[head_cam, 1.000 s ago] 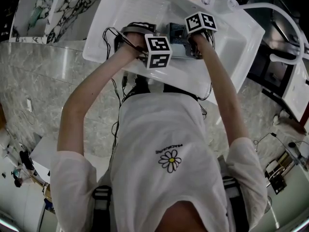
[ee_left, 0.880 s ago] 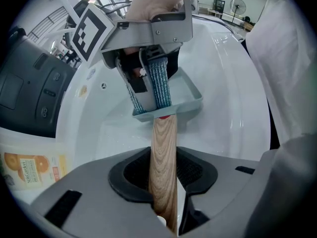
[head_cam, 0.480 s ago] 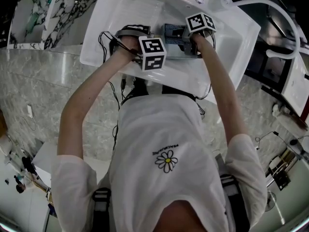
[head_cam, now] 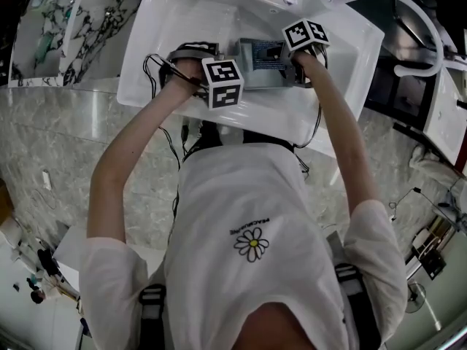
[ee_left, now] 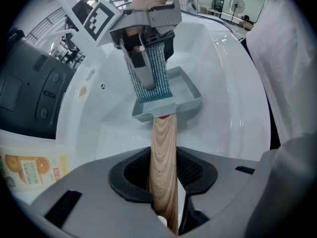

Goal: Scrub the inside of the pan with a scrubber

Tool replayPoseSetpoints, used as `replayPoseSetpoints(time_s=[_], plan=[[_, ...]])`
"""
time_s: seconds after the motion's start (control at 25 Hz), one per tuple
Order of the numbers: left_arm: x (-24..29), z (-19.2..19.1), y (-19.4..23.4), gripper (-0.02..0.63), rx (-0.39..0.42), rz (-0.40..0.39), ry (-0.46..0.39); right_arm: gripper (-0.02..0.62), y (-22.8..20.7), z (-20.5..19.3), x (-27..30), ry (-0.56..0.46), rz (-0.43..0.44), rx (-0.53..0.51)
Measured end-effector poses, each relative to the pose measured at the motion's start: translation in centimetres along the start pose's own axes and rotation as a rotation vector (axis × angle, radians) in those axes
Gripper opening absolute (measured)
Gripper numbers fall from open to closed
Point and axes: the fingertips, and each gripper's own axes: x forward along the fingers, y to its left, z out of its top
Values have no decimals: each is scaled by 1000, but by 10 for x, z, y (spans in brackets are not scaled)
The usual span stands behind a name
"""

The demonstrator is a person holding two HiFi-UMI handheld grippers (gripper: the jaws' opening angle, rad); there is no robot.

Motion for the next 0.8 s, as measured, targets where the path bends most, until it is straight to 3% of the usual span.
replayPoseSetpoints(time_s=[0.48, 0.6, 0.8], plan=[[0, 0, 1, 133, -5, -6, 2, 57, -106, -21, -29, 111, -394, -8], [0, 0, 0, 133, -4, -10, 5, 57, -114, -22, -26, 117, -421, 7], [0, 1, 1, 133, -7, -11, 6, 57, -109, -20, -16, 96, -380, 46]])
